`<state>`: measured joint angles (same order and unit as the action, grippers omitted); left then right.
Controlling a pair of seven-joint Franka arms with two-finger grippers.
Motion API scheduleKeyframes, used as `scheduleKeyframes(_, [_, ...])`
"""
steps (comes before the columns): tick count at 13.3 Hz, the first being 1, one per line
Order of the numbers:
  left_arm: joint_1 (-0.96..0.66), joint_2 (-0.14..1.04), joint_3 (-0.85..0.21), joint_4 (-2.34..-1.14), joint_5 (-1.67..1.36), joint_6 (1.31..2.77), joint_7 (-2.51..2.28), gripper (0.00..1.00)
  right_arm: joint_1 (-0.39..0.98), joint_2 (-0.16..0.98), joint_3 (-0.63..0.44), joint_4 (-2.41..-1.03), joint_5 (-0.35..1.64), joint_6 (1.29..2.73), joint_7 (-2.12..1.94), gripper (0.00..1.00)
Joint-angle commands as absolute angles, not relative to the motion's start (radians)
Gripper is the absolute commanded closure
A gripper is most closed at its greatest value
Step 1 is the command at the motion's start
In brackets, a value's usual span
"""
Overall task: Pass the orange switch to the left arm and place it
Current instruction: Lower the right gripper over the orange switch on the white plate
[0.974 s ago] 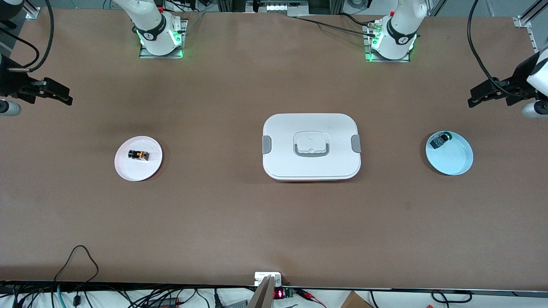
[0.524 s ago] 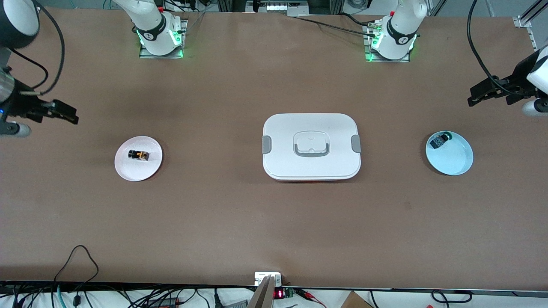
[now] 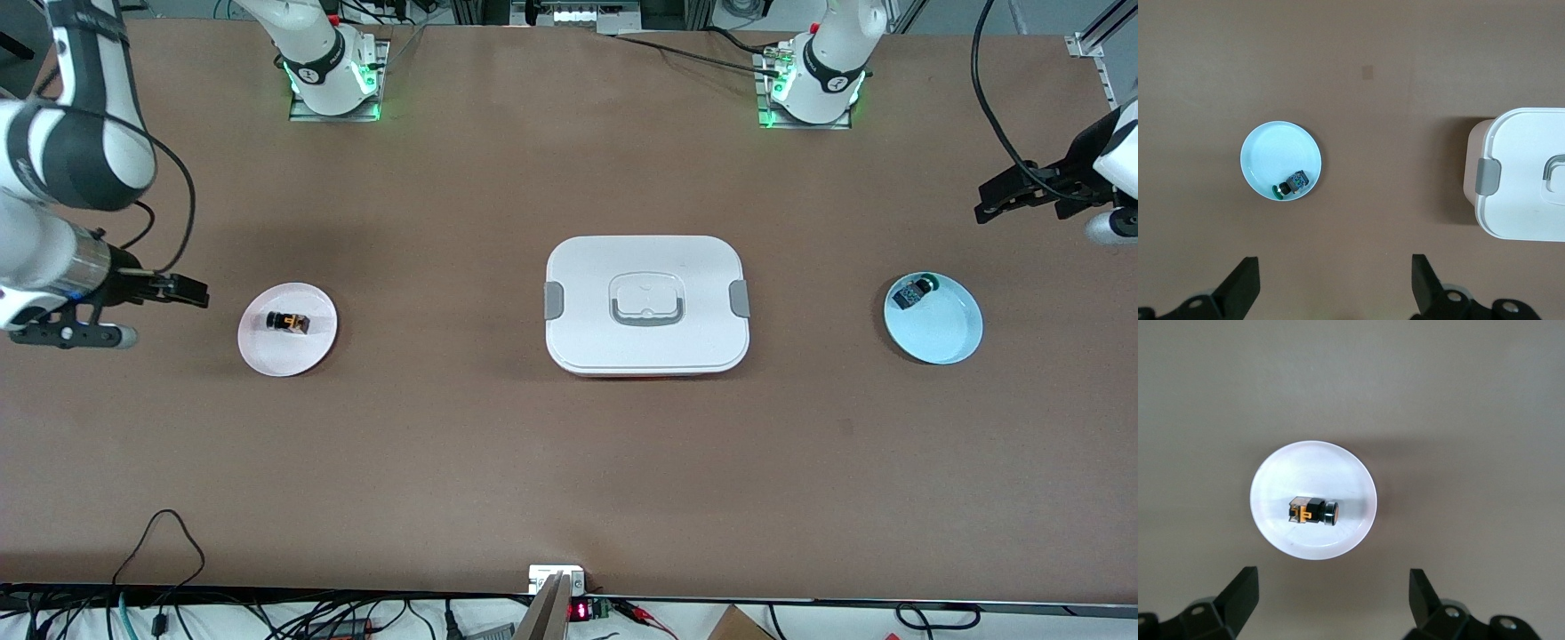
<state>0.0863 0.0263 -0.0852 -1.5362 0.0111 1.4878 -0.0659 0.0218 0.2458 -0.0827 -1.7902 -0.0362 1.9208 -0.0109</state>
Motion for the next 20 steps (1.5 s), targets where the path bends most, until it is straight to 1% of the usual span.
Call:
scheduleKeyframes(1, [0.078, 0.031, -0.077, -1.528, 0.026, 1.489, -0.049, 0.00, 0.021, 0.222, -0.078, -1.929, -0.029, 2.050, -0.008, 0.00])
scheduleKeyframes(5, [0.081, 0.026, -0.077, -1.526, 0.023, 1.480, -0.058, 0.00, 0.072, 0.241, -0.078, -2.043, -0.034, 2.181, -0.008, 0.00])
scheduleKeyframes(10, [0.083, 0.026, -0.075, -1.525, 0.021, 1.477, -0.058, 0.00, 0.110, 0.343, -0.078, -2.049, -0.038, 2.295, 0.015, 0.00])
scheduleKeyframes(20, [0.087, 0.025, -0.071, -1.525, 0.021, 1.473, -0.058, 0.00, 0.129, 0.393, -0.081, -2.048, -0.095, 2.325, 0.055, 0.00])
